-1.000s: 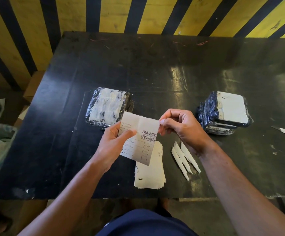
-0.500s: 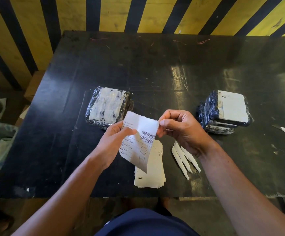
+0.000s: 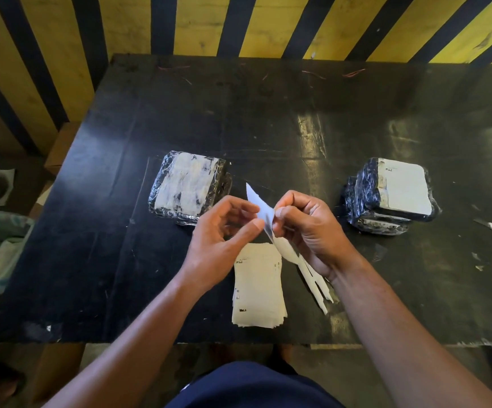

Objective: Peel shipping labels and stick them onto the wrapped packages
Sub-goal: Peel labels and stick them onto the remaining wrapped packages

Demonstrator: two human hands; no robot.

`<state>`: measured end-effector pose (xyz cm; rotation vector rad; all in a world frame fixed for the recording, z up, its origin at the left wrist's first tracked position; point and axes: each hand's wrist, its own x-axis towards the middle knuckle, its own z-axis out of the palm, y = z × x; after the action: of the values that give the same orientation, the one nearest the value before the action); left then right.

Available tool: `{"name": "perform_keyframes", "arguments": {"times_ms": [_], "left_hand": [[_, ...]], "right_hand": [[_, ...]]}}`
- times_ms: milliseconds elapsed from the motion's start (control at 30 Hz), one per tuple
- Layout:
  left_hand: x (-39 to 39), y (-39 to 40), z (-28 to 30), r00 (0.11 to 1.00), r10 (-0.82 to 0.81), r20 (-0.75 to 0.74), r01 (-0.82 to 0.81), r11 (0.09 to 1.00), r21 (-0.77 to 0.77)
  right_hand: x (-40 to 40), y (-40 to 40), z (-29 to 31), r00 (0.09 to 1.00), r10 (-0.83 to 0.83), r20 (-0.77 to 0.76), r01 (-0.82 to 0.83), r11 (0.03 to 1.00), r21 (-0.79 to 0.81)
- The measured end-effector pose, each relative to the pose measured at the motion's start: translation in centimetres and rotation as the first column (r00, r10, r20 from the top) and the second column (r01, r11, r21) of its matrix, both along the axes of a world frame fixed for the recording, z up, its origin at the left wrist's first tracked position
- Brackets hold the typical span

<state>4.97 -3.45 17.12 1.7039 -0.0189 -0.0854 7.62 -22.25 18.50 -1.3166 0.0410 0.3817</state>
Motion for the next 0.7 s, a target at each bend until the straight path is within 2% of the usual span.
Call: {"name": "perform_keyframes", "arguments": {"times_ms": [100,300,533,633,700], "left_hand": [[0.1,-1.0,0.3,0.999,-0.039,0.009,0.04,0.999,-0.028],[0.4,-1.4,-0.2,0.999,-0.019,-0.036,0.016,0.997,-0.076],[0.9,-1.7,-0.3,0.991,0.005,-0.132,-0.019,0.995,-0.1],[1.0,-2.3,-0.8,0.981,0.045,-0.189,-0.066,0.992,-0.108],[1.3,-2.7,-1.2,0.957,0.087,-0.277,-0.141,0.973,-0.183]], "right_hand": [[0.2,0.1,-0.2,1.0,0.003,0.016,-0.002,1.0,-0.017],[0.7,0.0,-0.6,1.0,0.005,0.01,-0.004,0.999,-0.041],[0.9,-1.4,-0.8,0.994,0.104,0.02,-0.103,0.993,-0.065],[1.1,-1.9,-1.4,0.995,0.093,0.029,-0.088,0.986,-0.141],[1.1,-2.3,-1.9,0.998,0.054,0.024,-0.05,0.985,-0.167]]}}
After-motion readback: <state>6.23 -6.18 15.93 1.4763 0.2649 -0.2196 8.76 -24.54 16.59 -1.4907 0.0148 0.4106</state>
